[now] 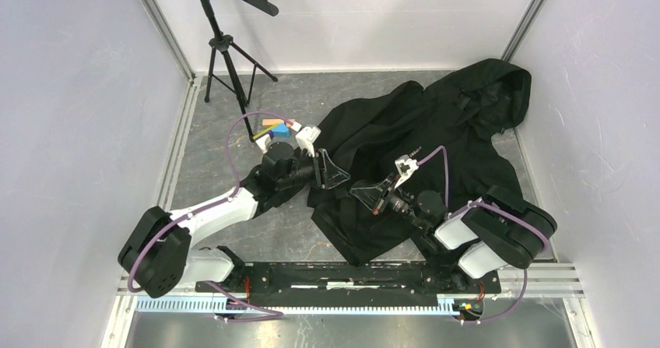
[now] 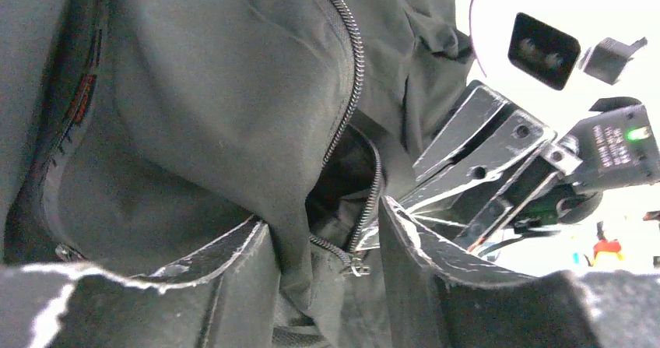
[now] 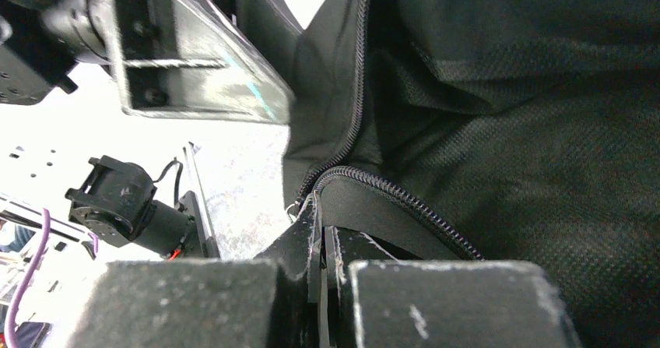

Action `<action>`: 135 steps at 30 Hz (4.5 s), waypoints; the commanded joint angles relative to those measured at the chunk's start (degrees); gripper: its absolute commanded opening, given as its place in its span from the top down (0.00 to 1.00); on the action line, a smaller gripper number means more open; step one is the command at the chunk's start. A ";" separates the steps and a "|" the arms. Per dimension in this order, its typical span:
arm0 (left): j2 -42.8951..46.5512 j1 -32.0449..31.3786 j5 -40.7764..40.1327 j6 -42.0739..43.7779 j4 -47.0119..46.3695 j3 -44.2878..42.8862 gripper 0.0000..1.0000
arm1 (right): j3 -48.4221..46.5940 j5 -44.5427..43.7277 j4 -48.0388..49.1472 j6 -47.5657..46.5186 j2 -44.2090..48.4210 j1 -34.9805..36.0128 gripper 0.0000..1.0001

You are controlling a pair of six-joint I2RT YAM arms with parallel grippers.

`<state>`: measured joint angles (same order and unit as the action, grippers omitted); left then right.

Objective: Zip up the jacket

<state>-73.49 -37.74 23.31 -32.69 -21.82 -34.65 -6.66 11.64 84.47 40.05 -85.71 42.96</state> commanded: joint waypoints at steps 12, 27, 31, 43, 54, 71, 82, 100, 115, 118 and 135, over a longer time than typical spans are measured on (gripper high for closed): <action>20.35 -0.23 -12.50 -18.61 17.86 7.67 0.08 | -1.08 1.58 15.59 0.68 -4.16 -0.17 1.00; 10.64 -1.43 -6.35 -23.61 0.47 11.16 0.26 | -0.81 1.94 17.82 1.67 -4.68 -0.07 1.00; 9.41 -2.37 -6.43 -22.95 1.34 10.73 0.28 | -0.95 1.98 18.01 2.07 -4.77 -0.12 1.00; 8.26 -2.78 -5.67 -19.53 2.84 10.89 0.52 | -1.49 2.12 17.31 2.24 -4.90 -0.07 1.00; 5.87 -3.06 -5.08 -16.85 2.92 8.93 0.53 | -1.92 1.99 16.87 1.82 -4.82 0.36 1.00; 4.87 -3.30 4.96 -5.66 9.70 8.15 0.98 | -3.62 -1.77 9.11 4.53 -1.42 1.95 1.00; 16.67 -3.31 3.15 -5.07 14.33 12.54 0.98 | -1.84 -4.92 11.61 11.62 -1.07 2.11 0.99; 26.82 -3.31 -5.47 -16.25 9.98 16.84 0.35 | 0.85 -4.44 21.29 11.34 -6.13 5.65 1.00; 14.48 -3.31 -3.33 -16.08 -1.77 16.00 0.29 | 0.42 -4.35 22.67 12.33 -6.07 5.69 1.00; 13.04 -3.31 -2.19 -16.25 -3.72 16.66 0.45 | 0.18 -4.37 22.76 12.59 -6.22 5.64 1.00; 9.20 -3.40 -0.74 -12.36 2.06 15.67 0.98 | 1.09 -11.28 14.12 15.95 -1.63 5.67 1.00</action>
<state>-66.41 -40.64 20.95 -47.70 -20.36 -20.10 -6.15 6.15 84.51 54.41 -91.09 48.75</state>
